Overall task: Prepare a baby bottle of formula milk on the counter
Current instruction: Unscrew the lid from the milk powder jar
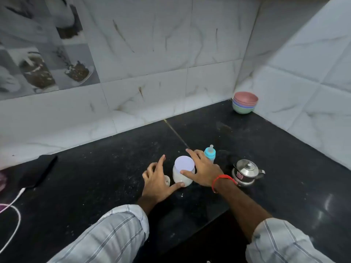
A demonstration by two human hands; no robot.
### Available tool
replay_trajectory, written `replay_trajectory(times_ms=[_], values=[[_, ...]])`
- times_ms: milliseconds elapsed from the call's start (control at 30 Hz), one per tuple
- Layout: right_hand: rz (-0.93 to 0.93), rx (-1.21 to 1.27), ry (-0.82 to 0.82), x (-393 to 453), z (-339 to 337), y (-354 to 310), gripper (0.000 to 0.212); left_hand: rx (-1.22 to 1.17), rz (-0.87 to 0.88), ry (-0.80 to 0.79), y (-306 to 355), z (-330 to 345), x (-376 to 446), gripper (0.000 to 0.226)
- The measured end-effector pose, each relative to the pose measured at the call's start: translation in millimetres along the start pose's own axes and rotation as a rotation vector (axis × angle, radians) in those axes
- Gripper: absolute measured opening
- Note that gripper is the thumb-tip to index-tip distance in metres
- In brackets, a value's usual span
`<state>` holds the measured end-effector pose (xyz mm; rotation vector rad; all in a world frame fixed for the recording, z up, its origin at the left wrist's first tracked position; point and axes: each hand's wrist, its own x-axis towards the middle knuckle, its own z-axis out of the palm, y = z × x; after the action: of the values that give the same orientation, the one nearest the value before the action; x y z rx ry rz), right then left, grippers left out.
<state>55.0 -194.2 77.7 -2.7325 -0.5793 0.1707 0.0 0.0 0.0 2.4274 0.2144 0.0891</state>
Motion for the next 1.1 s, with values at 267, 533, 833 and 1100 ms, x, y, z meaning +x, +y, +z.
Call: replay_trajectory(times_ms=[267,533,833,1100], values=[[0.043,-0.114,-0.071,23,27,-16,0.083,0.096,0.109,-0.062,0,-3,14,0.137],[0.167,0.18,0.159,2,9,-22,0.07,-0.009,0.204,-0.075,35,2,13,0.127],[0.111,0.11,0.337,-25,-3,-24,0.041,-0.198,0.277,-0.026,70,-6,-18,0.081],[-0.207,0.161,0.567,-31,-13,0,0.031,-0.285,0.24,-0.086,90,-12,-23,0.086]])
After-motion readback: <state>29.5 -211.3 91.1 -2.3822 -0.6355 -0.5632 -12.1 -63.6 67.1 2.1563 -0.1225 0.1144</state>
